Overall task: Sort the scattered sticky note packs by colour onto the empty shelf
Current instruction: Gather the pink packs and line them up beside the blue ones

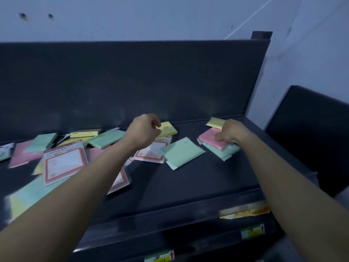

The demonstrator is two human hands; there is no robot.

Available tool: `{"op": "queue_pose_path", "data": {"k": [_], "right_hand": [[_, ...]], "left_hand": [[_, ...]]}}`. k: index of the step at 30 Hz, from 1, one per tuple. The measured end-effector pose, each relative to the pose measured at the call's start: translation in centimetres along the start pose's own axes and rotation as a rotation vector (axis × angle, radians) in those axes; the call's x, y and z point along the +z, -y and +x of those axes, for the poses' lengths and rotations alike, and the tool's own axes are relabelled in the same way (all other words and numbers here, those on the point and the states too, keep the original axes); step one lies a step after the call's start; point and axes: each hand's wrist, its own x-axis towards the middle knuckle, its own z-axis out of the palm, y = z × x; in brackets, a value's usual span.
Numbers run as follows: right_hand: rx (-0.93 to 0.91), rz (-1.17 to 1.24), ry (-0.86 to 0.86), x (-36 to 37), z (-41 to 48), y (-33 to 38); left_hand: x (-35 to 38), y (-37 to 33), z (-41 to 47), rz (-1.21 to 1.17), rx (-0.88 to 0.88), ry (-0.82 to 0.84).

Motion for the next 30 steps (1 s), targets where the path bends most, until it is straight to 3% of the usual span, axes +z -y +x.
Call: {"op": "queue_pose_path", "data": {"k": [7,11,15,20,24,30], "right_hand": [[0.081,0.014,0.223,-0.4,1.3,0.7],[0.048,0.1,0.106,-1.1,1.6,1.3],[-0.062,0.319,-0.043,-2.9,1.1,3.2],[-0.233,0.623,-0.089,-3.0,-0.3,5.5],[-0.333,0.712,-0.15,-2.0,-0.6,6.5],[-0.334,0.774,-0.206,-0.6,-1.0,7.4]], "left_hand": [[1.1,4.0,2.3,0.127,-0.169,-0.023],[0.4,6.2,3.2,0.26,-0.24,0.023],[-0.2,7.2,4.2,0.46,-0.245,0.243],[-0.6,8.1,5.3,0.566,-0.263,0.413],[-0.8,7.6,5.5,0.562,-0.243,0.354],[-0.5,8.3,5.6,0.435,-0.268,0.388]]}}
